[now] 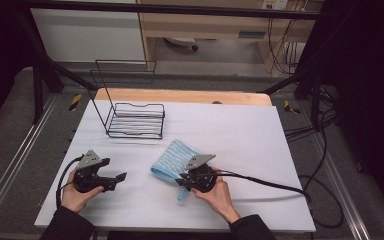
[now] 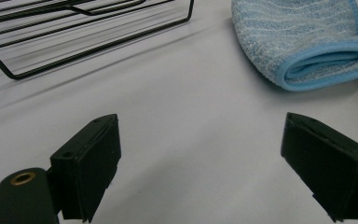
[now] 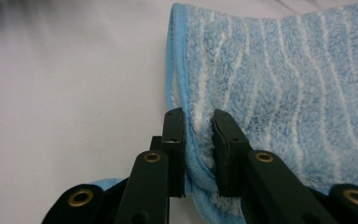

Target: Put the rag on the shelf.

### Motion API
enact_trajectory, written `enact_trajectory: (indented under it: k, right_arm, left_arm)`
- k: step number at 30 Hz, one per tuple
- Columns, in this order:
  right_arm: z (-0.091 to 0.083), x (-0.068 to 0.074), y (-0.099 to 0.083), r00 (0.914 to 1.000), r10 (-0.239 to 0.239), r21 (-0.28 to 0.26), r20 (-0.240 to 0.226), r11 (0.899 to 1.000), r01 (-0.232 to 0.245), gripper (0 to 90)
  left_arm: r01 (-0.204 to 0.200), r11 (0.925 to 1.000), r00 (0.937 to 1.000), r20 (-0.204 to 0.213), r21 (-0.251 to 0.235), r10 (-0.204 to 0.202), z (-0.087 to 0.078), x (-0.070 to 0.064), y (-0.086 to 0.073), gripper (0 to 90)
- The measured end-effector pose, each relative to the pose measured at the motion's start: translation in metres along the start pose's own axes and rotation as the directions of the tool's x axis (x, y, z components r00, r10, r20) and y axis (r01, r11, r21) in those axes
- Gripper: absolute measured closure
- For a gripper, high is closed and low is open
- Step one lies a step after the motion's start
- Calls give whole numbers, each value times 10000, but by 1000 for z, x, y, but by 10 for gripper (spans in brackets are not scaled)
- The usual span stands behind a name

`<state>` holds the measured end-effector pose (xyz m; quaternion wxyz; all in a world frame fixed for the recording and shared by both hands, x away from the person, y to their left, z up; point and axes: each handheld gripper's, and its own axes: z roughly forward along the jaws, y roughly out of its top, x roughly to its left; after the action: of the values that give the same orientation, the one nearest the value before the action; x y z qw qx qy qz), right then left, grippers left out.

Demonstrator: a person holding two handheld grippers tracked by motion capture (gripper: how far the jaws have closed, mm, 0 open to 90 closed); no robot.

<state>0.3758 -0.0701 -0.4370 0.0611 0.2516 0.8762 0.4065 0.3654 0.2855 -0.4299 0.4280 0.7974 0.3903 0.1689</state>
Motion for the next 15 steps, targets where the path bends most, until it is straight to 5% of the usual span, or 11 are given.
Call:
enact_trajectory:
  k: [15]
  right_arm:
    - [9,26,7,9956,-483,-3,-806,9988,484,768]
  left_arm:
    - [6,10000,10000,27,19,-6,0,0,1,120]
